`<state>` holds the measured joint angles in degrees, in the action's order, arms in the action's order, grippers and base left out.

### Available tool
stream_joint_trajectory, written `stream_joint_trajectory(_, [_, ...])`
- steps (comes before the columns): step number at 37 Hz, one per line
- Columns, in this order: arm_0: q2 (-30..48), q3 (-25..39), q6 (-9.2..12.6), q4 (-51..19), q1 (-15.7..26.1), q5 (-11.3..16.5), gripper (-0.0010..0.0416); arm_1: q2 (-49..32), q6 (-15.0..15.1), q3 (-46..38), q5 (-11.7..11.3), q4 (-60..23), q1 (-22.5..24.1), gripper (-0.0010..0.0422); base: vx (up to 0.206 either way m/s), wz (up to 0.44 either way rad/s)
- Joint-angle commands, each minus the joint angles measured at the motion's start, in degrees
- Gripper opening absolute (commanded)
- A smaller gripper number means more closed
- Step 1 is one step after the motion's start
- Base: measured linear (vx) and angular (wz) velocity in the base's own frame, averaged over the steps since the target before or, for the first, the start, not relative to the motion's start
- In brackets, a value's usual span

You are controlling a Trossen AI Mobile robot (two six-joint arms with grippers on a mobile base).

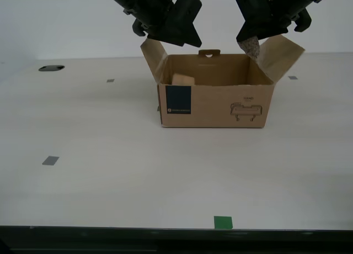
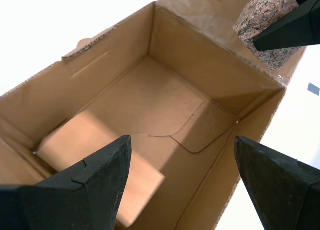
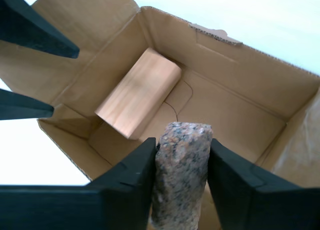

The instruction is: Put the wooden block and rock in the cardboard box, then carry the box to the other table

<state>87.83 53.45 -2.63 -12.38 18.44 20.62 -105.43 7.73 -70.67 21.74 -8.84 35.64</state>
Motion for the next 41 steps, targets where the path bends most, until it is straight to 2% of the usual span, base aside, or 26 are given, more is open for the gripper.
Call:
stream_joint_trajectory(1, [-0.07,0.09,1.38,0.02,0.07,-1.86,0.0195,0.04,-0.48,-0.02,0.15,0.02,0.07,0.0277,0.000,0.000])
stream_joint_trajectory(9, [-0.07,0.09,1.40,-0.31,0.17,-1.68,0.0367,0.04,-1.55,-0.02,0.15,-0.02,0.09,0.0277,0.000,0.000])
stream_joint_trajectory(12, [-0.07,0.09,1.64,-0.33,0.24,-1.66,0.0411,0.04,-2.23,-0.02,0.15,-0.02,0.09,0.0277,0.000,0.000])
stream_joint_trajectory(17, [-0.09,0.09,1.68,-0.31,0.33,-1.68,0.0360,0.04,-2.51,-0.02,0.15,-0.02,0.07,0.0277,0.000,0.000])
stream_joint_trajectory(21, [-0.15,0.09,2.19,-0.20,0.37,-1.77,0.0342,0.04,-3.89,-0.02,0.15,-0.02,0.07,0.0277,0.000,0.000])
stream_joint_trajectory(25, [-0.33,0.09,2.29,-0.26,0.37,-1.84,0.0346,0.46,-6.10,-0.02,0.17,-0.02,0.04,0.0277,0.000,0.000])
stream_joint_trajectory(32, [-2.43,0.39,2.60,-1.60,0.35,-1.88,0.0378,2.99,-10.03,-1.18,0.17,-1.86,-0.31,0.0277,0.000,0.000])
stream_joint_trajectory(36, [-3.74,2.89,2.64,-6.19,0.35,-1.95,0.0394,3.89,-11.04,-5.38,0.15,-9.31,-0.52,0.0277,0.000,0.000])
stream_joint_trajectory(41, [-4.79,8.02,2.21,-14.01,0.35,-5.20,0.0393,3.78,-11.02,-12.48,0.15,-19.89,-0.59,0.0277,0.000,0.000])
